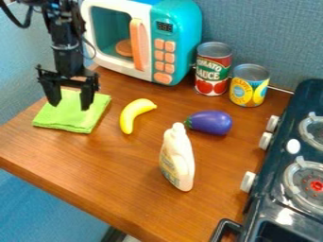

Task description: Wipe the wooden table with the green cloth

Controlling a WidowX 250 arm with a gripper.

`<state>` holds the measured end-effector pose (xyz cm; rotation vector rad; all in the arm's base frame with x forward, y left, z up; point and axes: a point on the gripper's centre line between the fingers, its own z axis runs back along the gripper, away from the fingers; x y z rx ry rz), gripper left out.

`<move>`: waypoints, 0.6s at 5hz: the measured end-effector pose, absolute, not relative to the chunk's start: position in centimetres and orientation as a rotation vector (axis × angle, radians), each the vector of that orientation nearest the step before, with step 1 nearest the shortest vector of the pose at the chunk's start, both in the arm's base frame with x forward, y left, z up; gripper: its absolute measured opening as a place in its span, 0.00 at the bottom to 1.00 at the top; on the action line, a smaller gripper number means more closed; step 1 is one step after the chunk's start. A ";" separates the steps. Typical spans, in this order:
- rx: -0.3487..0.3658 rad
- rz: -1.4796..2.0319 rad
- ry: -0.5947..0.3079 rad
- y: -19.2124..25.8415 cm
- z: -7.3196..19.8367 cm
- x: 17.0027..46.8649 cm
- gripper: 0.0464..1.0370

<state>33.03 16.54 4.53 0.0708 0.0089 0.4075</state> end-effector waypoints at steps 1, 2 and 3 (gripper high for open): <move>0.073 0.400 0.011 16.8 4.2 33.4 0.96; 0.075 0.387 0.009 17.3 3.5 34.1 0.96; 0.085 0.379 0.030 17.5 2.8 34.2 0.96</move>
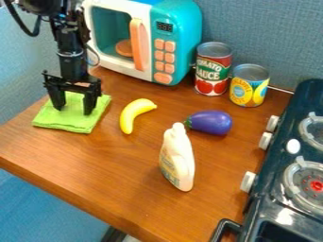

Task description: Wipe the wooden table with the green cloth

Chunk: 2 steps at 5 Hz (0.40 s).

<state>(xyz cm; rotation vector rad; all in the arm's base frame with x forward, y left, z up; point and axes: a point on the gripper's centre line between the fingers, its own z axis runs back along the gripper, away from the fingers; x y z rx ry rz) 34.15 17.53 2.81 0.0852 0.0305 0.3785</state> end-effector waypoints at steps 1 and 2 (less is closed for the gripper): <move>0.097 0.363 0.048 17.7 2.3 33.9 0.96; 0.061 0.345 0.056 17.5 2.0 33.6 0.96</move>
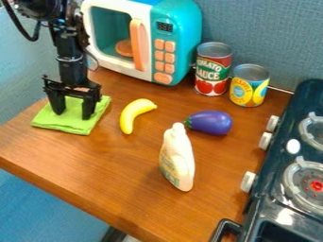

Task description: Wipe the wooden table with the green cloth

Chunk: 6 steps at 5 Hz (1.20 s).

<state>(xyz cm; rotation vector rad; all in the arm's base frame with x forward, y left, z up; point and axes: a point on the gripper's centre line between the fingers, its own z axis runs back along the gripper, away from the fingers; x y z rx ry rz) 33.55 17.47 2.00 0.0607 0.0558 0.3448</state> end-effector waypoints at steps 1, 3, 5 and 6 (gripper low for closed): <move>0.055 0.310 0.079 17.2 1.9 32.8 0.96; 0.066 0.271 0.141 16.3 1.8 30.0 0.96; 0.055 0.261 0.166 15.4 1.9 29.2 0.96; 0.050 0.253 0.178 14.7 1.8 29.0 0.96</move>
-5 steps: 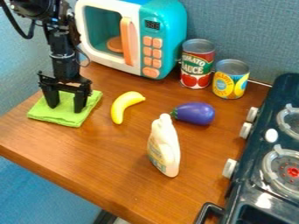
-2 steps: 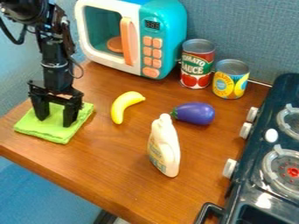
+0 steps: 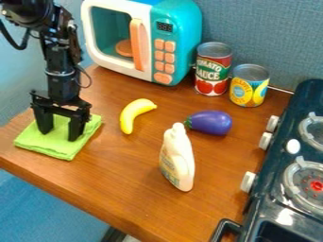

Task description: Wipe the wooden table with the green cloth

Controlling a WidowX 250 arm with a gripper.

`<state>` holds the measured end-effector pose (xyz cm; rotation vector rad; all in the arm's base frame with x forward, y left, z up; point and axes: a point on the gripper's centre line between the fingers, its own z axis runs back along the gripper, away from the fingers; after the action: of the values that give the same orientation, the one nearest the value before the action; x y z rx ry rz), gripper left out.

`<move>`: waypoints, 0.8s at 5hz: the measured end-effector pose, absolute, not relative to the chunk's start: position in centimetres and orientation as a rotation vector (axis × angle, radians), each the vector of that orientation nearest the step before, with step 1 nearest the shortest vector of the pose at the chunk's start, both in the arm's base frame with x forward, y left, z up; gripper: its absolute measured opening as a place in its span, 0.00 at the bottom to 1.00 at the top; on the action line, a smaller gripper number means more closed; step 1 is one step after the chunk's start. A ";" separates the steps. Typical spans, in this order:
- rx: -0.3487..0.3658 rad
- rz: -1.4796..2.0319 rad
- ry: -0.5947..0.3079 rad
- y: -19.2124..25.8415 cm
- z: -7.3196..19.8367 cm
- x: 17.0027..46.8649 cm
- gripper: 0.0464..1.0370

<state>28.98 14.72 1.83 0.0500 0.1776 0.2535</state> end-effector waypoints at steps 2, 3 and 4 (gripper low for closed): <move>0.032 0.187 0.169 11.7 1.8 30.3 0.96; 0.029 0.158 0.176 10.4 1.8 30.6 0.96; 0.032 0.140 0.182 9.8 1.7 30.7 0.96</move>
<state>30.69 9.76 1.75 0.0317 0.1823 0.1404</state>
